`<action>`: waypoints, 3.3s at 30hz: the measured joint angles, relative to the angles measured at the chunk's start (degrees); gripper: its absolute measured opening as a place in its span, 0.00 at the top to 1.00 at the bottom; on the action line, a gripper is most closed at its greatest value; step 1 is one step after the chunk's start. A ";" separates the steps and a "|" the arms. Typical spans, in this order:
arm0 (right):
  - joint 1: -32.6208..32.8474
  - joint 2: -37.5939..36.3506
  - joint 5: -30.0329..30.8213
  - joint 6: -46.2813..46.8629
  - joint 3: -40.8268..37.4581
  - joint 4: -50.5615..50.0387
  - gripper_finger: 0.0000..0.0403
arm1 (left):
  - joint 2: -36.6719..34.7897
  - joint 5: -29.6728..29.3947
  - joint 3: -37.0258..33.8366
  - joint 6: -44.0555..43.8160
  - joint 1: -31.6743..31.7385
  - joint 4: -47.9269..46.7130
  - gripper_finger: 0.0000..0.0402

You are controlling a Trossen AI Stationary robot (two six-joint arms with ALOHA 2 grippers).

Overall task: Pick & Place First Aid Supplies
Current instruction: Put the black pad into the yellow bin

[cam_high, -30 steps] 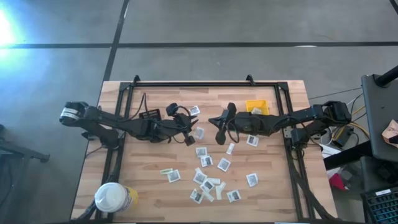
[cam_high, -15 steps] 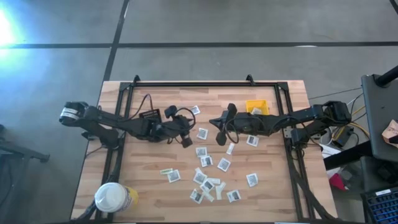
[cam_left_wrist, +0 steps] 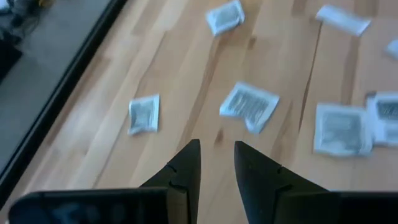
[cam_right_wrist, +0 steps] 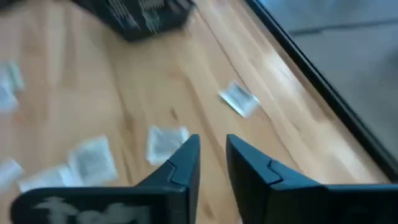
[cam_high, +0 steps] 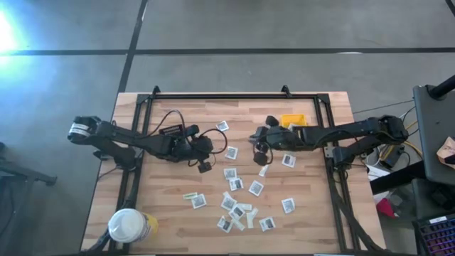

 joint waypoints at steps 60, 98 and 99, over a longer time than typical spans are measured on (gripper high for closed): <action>-10.58 29.28 -8.71 -15.91 18.87 -33.65 0.63 | -3.43 12.28 -0.04 -4.30 -4.28 -15.07 0.79; -13.60 29.00 -8.65 -35.22 10.71 -26.67 0.66 | -3.43 11.78 -0.08 -4.30 -4.29 -14.92 0.79; -13.80 28.97 -8.85 -35.22 10.63 -26.57 0.67 | -3.43 11.76 -0.09 -4.32 -4.29 -14.77 0.79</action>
